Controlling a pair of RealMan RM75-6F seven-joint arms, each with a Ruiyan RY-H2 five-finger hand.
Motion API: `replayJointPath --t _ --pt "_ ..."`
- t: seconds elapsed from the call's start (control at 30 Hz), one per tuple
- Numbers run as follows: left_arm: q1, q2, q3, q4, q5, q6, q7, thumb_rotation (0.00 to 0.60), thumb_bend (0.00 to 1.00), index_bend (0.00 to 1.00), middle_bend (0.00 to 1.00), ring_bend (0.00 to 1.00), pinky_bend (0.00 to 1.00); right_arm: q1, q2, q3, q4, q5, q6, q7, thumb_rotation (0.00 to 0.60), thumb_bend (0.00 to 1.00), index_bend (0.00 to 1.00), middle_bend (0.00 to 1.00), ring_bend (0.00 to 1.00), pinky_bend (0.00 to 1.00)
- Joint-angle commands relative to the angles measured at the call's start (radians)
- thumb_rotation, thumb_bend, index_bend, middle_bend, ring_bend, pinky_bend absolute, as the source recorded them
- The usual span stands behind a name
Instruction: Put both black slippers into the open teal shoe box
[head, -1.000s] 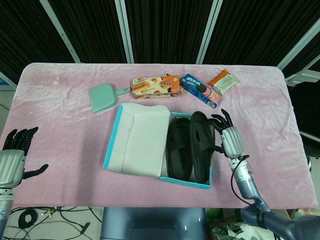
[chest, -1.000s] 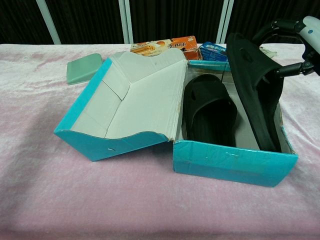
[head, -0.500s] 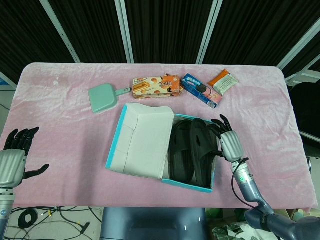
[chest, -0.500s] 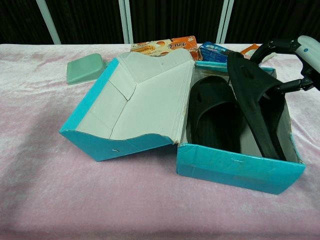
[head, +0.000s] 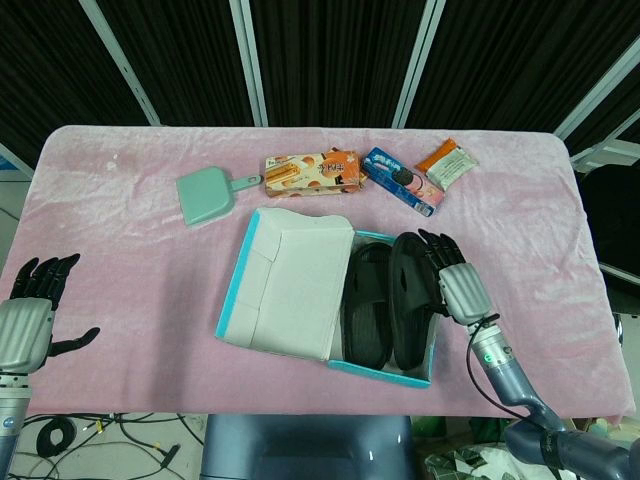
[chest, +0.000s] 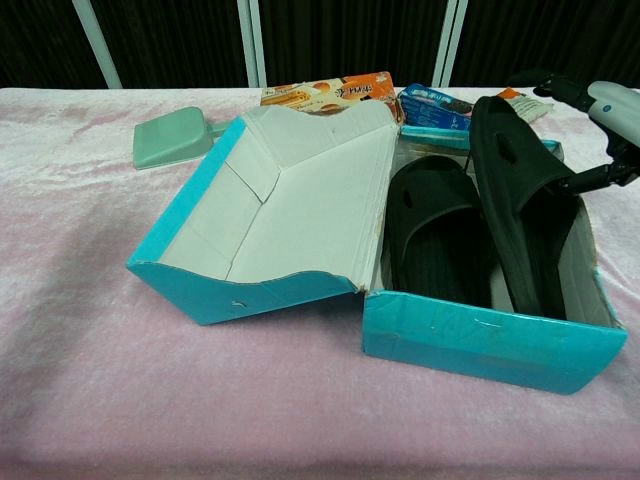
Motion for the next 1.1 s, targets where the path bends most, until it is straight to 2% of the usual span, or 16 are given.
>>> replayJointPath --t 0.03,0.27,0.37,0.47,0.6,0.73,0.93,1.1 --pt "-0.001 -0.002 0.000 0.005 0.000 -0.001 -0.004 0.600 0.00 0.00 0.11 0.06 0.00 0.003 0.081 0.001 -0.109 0.022 -0.044 -0.096 0.600 0.45 0.00 0.00 0.00 0.03" --pt "0.001 -0.007 0.002 0.024 0.000 -0.002 -0.024 0.600 0.00 0.00 0.11 0.06 0.00 0.036 0.305 -0.024 -0.366 0.110 -0.211 -0.404 0.600 0.45 0.00 0.00 0.00 0.03" --pt "0.001 -0.010 0.003 0.031 -0.001 -0.004 -0.031 0.600 0.00 0.00 0.11 0.06 0.00 0.038 0.343 -0.028 -0.426 0.161 -0.243 -0.487 0.600 0.40 0.00 0.00 0.00 0.03" --pt "0.000 -0.012 0.003 0.034 -0.001 -0.006 -0.034 0.600 0.00 0.00 0.11 0.06 0.00 0.043 0.351 -0.033 -0.448 0.201 -0.273 -0.523 0.600 0.29 0.00 0.00 0.00 0.03" --pt "-0.002 -0.012 0.002 0.035 0.004 -0.006 -0.034 0.600 0.00 0.00 0.11 0.06 0.00 0.054 0.332 -0.043 -0.430 0.245 -0.302 -0.593 0.600 0.26 0.00 0.00 0.00 0.03" --pt "-0.001 -0.011 0.002 0.036 0.002 -0.005 -0.035 0.600 0.00 0.00 0.11 0.06 0.00 0.047 0.326 -0.036 -0.432 0.256 -0.269 -0.628 0.600 0.17 0.00 0.00 0.00 0.03" --pt "-0.003 -0.015 0.003 0.039 0.000 -0.010 -0.036 0.600 0.00 0.00 0.11 0.06 0.00 0.031 0.363 -0.025 -0.479 0.230 -0.209 -0.650 0.600 0.02 0.00 0.00 0.00 0.03" --pt "-0.008 -0.017 0.000 0.039 0.003 -0.012 -0.034 0.600 0.00 0.00 0.10 0.06 0.00 0.023 0.408 -0.021 -0.543 0.212 -0.184 -0.667 0.600 0.00 0.00 0.00 0.00 0.03"
